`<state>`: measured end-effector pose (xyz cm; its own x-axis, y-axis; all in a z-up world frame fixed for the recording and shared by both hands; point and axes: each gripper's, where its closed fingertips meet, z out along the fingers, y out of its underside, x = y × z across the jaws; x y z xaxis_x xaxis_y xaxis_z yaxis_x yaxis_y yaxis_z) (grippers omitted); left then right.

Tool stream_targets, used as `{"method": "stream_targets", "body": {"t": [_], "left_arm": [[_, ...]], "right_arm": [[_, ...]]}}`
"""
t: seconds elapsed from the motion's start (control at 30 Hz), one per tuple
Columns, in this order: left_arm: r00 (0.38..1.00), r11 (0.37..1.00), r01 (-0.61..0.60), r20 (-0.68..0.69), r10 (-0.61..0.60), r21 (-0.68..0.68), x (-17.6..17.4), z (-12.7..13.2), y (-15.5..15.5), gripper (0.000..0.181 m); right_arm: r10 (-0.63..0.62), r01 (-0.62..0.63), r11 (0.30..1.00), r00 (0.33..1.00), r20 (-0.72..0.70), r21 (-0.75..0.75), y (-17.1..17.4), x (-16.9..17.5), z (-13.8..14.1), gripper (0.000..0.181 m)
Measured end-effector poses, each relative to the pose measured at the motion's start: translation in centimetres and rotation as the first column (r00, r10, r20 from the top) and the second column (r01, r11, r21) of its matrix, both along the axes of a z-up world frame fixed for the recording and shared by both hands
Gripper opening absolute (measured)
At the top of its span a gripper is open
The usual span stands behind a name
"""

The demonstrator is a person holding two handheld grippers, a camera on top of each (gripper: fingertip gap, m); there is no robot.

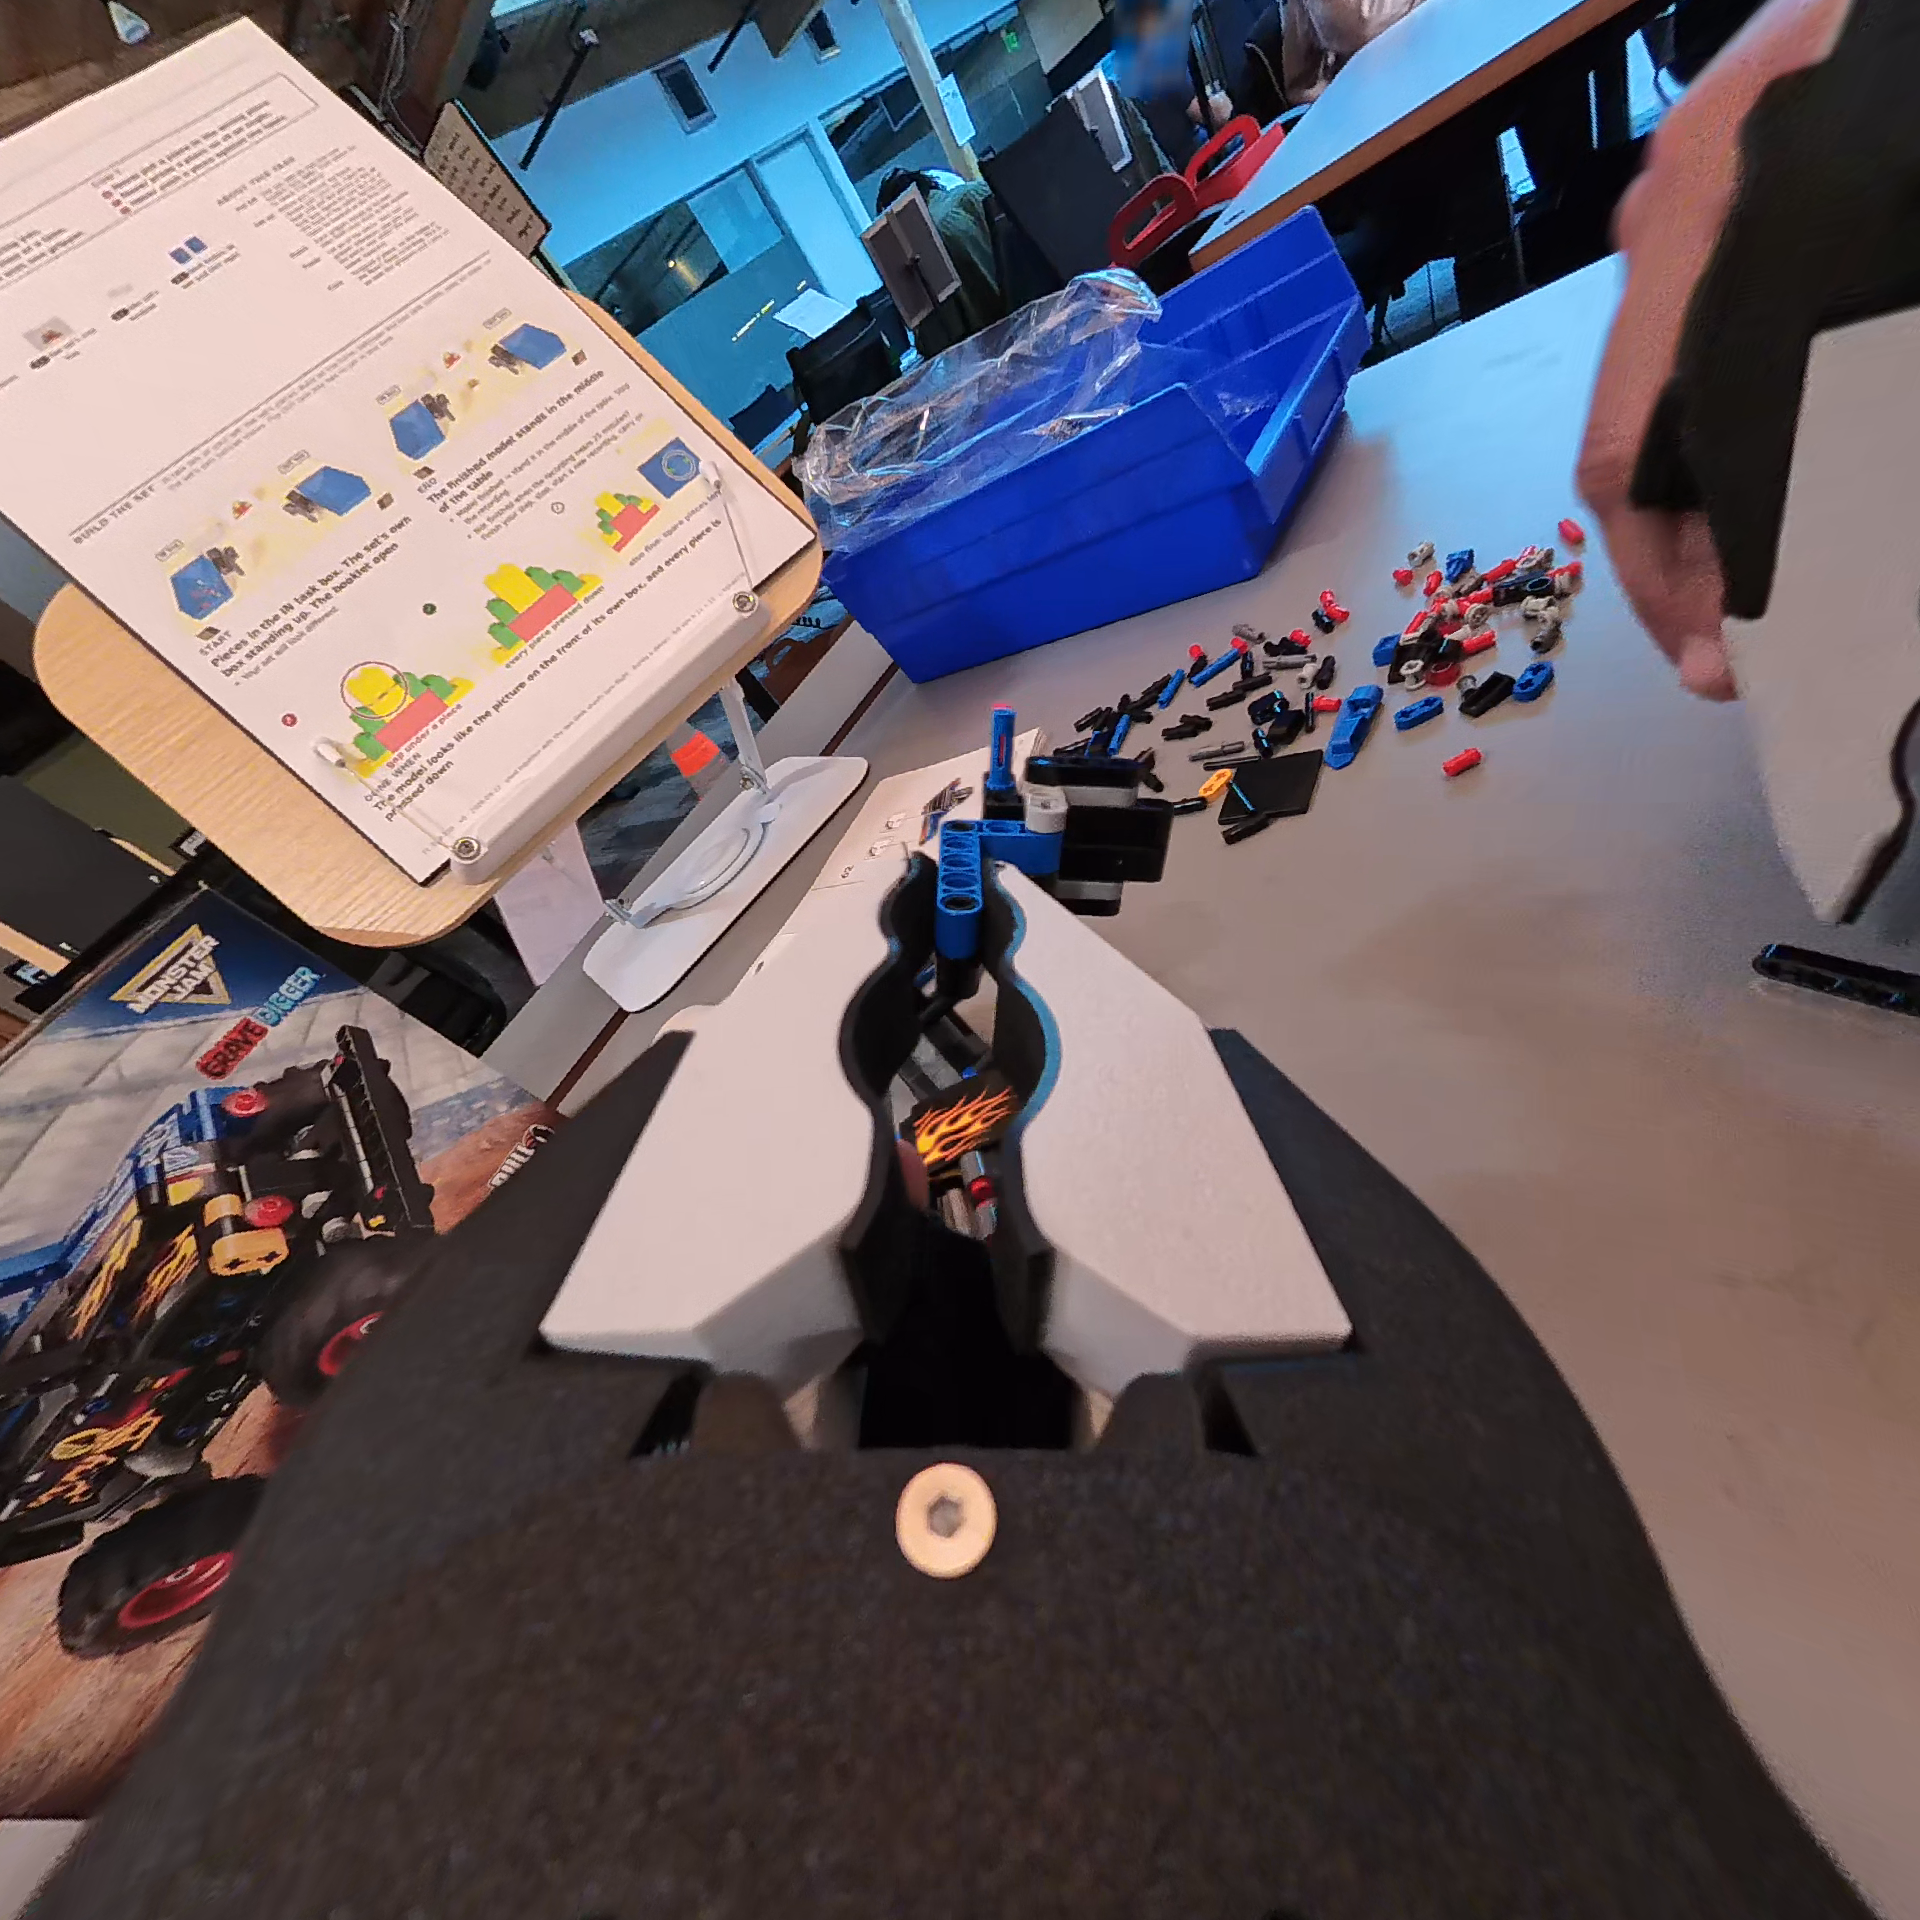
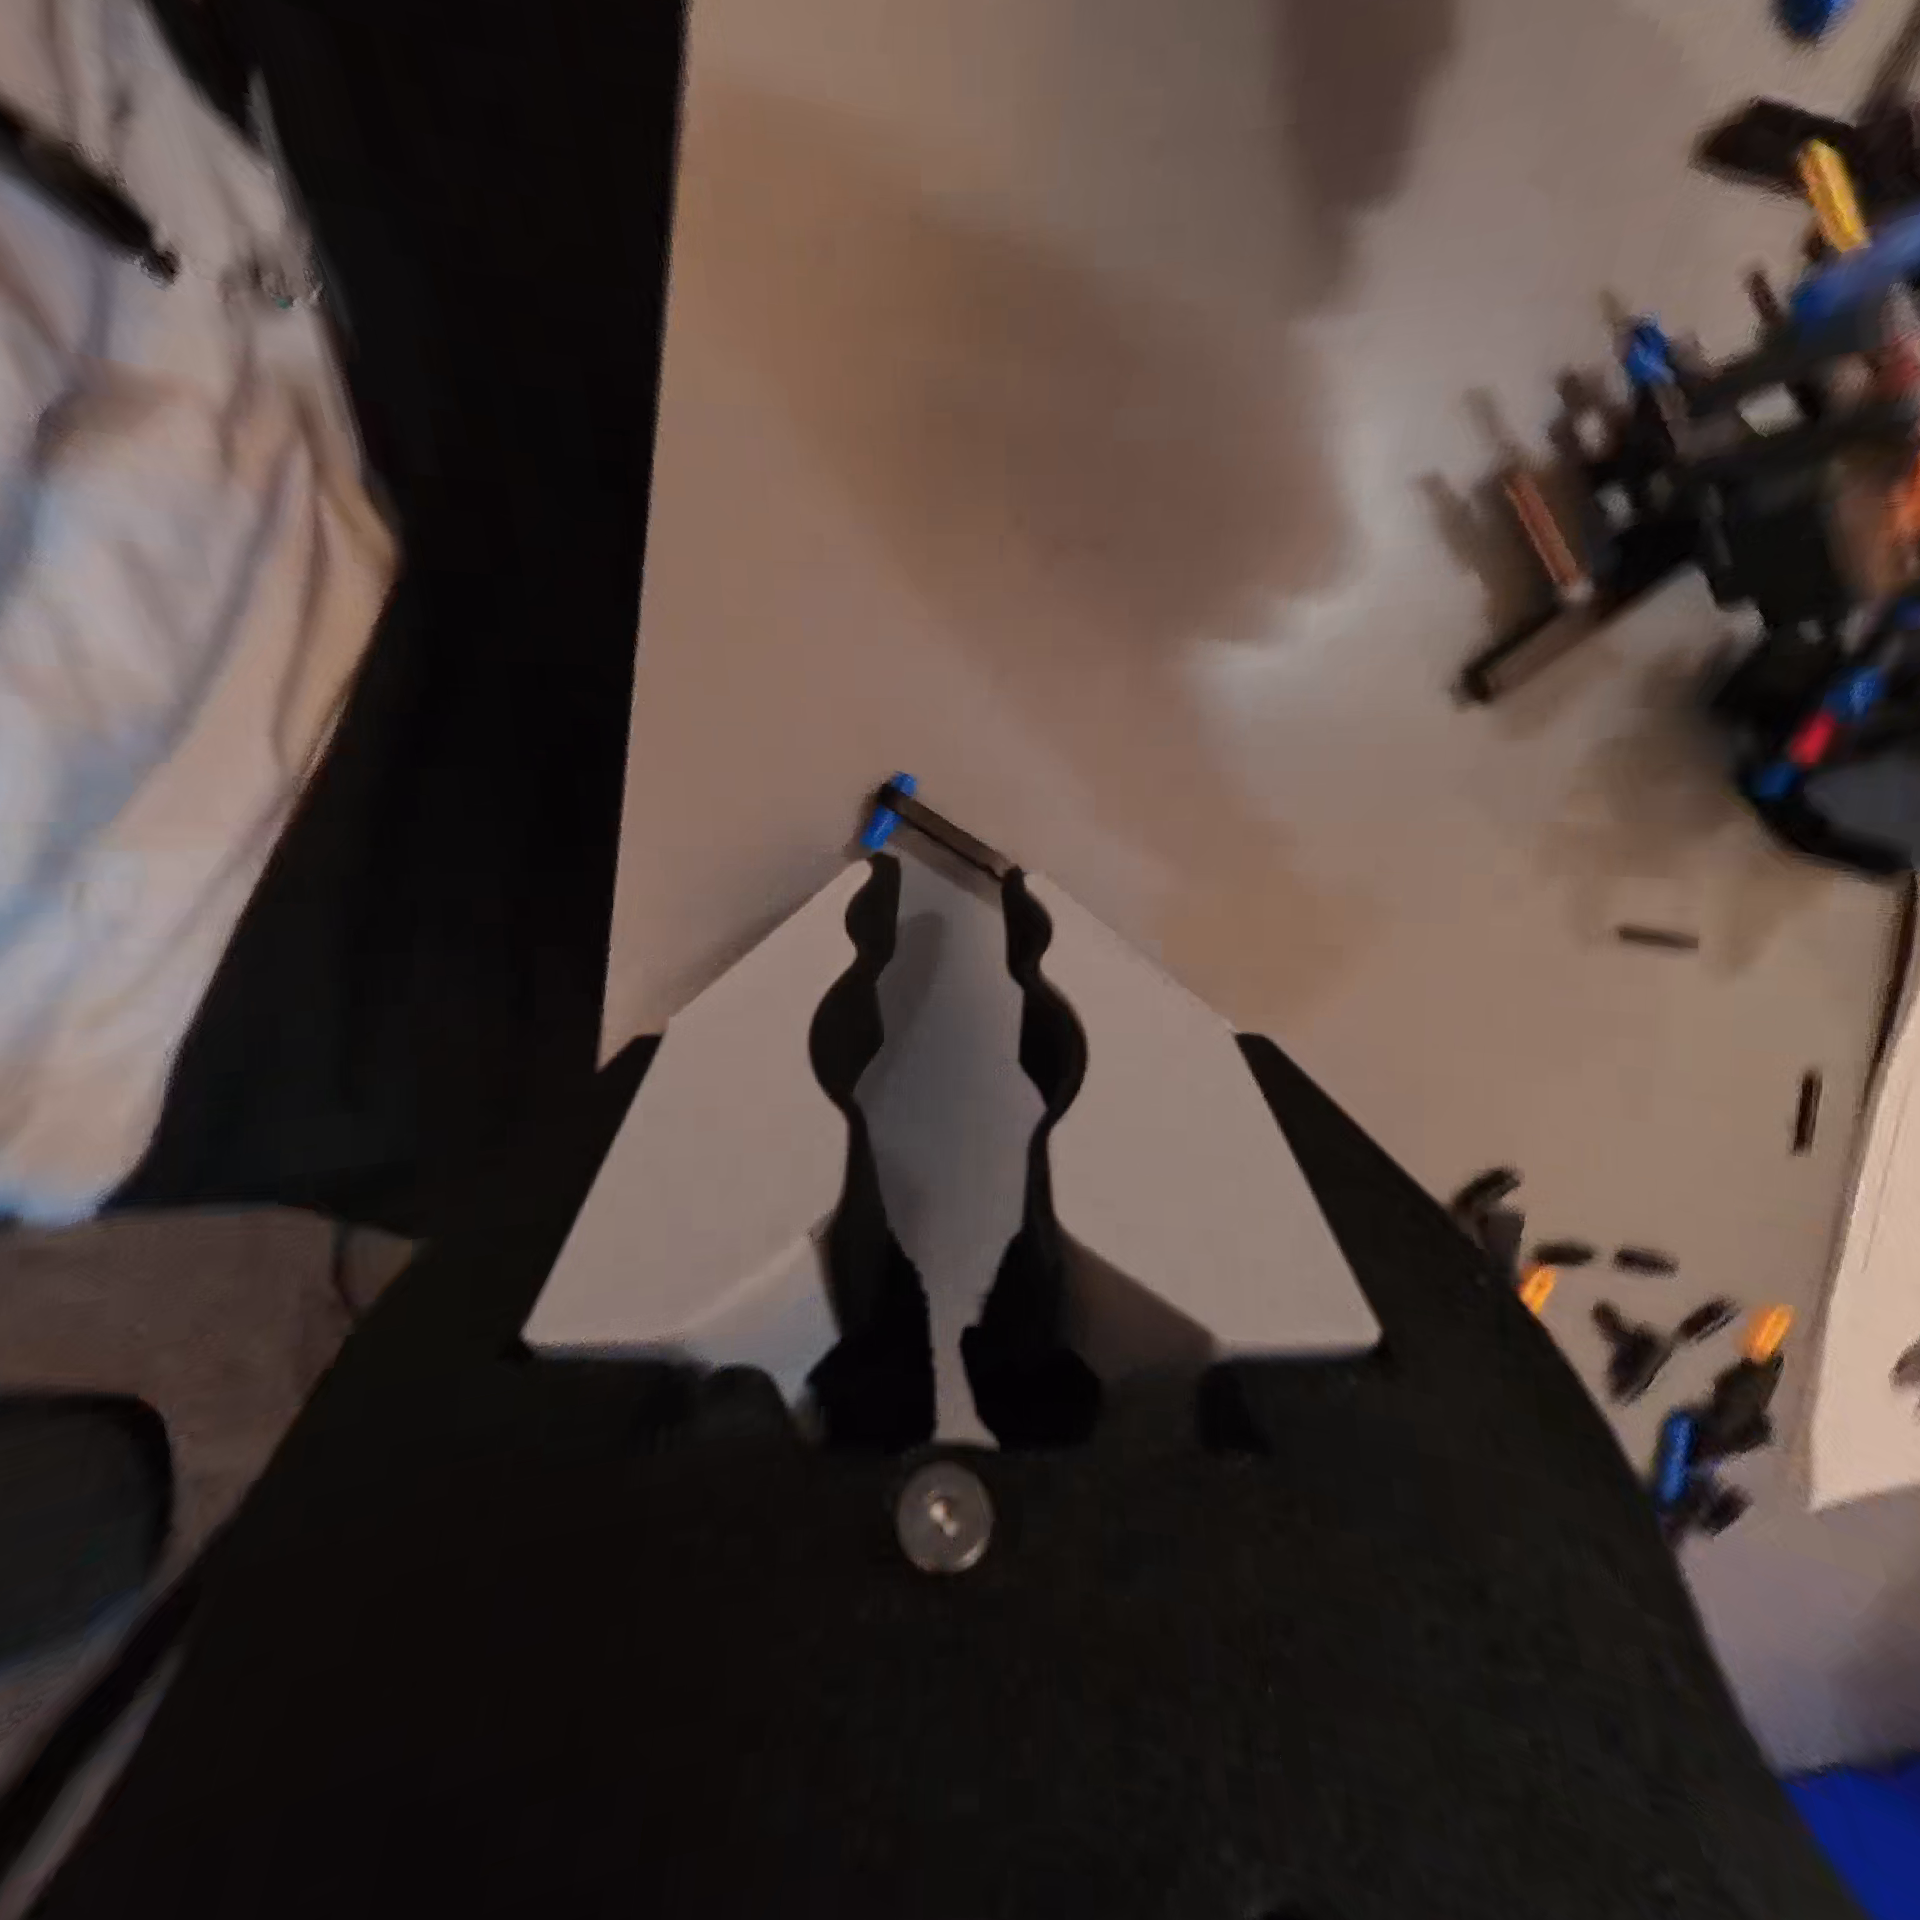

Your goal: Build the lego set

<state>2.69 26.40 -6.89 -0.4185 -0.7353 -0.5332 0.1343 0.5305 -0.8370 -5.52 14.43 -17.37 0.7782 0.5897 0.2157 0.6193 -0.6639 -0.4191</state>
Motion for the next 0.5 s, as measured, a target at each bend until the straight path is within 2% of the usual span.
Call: {"method": "stream_targets", "body": {"t": [0.03,0.13,0.2,0.4,0.5], "left_arm": [[1.000,1.000,0.001,0.001,-0.001,0.003,0.0,0.0,0.0,0.006],[1.000,1.000,-0.004,0.002,0.004,0.012,0.1,-0.1,0.1,0.006],[1.000,1.000,-0.007,-0.002,0.007,0.015,0.2,-0.2,0.2,0.006],[1.000,1.000,-0.006,-0.021,0.006,0.008,0.4,-0.5,0.5,0.006],[1.000,1.000,-0.003,-0.027,0.003,-0.004,0.5,-0.4,0.7,0.005]], "right_arm": [[0.078,-0.077,0.997,0.997,0.012,-0.027,0.2,-0.1,-0.1,0.019],[0.303,-0.296,0.950,0.951,0.063,-0.101,0.5,-0.4,-0.2,0.016],[0.411,-0.392,0.905,0.906,0.104,-0.166,0.7,-0.3,-0.3,0.016],[0.527,-0.490,0.820,0.848,0.056,-0.296,0.4,0.0,-1.3,0.013],[0.549,-0.510,0.812,0.832,0.080,-0.283,0.6,-0.2,-1.6,0.002]]}}
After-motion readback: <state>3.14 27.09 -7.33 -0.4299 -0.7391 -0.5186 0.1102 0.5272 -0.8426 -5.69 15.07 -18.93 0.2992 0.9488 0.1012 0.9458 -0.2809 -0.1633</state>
